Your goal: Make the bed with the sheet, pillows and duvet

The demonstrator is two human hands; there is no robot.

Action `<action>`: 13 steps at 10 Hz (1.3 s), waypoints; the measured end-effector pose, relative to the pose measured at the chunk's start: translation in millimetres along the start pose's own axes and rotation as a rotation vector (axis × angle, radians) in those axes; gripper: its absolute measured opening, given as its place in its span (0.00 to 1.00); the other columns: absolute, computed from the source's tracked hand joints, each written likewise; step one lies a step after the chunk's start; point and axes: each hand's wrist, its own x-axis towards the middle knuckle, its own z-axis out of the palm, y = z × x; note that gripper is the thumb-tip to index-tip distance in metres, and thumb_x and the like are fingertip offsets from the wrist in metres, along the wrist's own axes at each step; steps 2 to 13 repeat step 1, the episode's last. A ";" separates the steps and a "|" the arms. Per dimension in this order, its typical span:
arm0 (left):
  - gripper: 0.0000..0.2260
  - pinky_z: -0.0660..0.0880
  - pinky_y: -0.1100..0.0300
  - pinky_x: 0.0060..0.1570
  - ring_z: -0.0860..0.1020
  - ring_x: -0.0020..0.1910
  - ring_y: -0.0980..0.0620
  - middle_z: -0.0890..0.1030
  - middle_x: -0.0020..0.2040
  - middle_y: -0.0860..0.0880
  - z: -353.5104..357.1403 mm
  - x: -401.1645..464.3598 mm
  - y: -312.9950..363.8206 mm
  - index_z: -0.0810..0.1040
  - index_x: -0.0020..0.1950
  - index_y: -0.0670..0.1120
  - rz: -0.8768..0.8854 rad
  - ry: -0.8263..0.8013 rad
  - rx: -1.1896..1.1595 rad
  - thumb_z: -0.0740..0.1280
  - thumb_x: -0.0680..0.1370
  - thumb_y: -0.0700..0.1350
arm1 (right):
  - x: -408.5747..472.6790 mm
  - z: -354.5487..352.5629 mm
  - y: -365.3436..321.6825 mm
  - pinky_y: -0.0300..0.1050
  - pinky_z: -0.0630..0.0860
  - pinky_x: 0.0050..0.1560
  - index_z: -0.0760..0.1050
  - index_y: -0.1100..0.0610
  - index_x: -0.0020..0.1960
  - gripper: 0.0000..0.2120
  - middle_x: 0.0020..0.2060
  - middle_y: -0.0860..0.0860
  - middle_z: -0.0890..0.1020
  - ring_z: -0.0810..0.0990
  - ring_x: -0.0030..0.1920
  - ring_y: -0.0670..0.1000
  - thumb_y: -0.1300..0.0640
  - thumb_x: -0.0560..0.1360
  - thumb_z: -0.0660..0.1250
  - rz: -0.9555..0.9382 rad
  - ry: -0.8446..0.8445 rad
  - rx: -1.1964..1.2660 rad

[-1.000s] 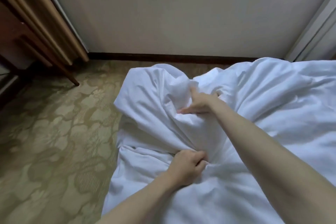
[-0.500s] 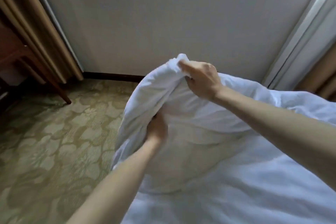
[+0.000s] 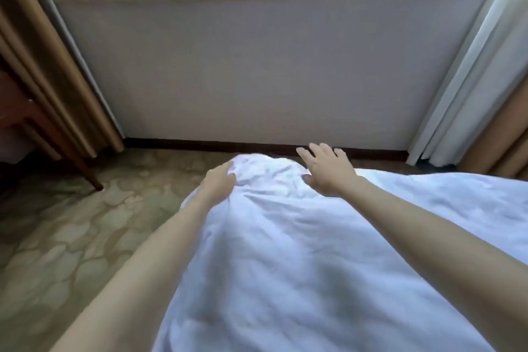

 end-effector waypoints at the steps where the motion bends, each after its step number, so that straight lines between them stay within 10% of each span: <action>1: 0.12 0.67 0.57 0.47 0.71 0.48 0.47 0.76 0.51 0.48 16.2 -7.5 -12.9 0.73 0.52 0.48 0.028 0.024 -0.007 0.51 0.79 0.41 | -8.1 21.7 -8.9 0.51 0.66 0.58 0.60 0.54 0.73 0.22 0.63 0.54 0.72 0.70 0.62 0.57 0.54 0.80 0.55 0.042 0.049 0.133; 13: 0.12 0.67 0.57 0.47 0.71 0.48 0.47 0.76 0.51 0.48 16.2 -7.5 -12.9 0.73 0.52 0.48 0.028 0.024 -0.007 0.51 0.79 0.41 | -8.1 21.7 -8.9 0.51 0.66 0.58 0.60 0.54 0.73 0.22 0.63 0.54 0.72 0.70 0.62 0.57 0.54 0.80 0.55 0.042 0.049 0.133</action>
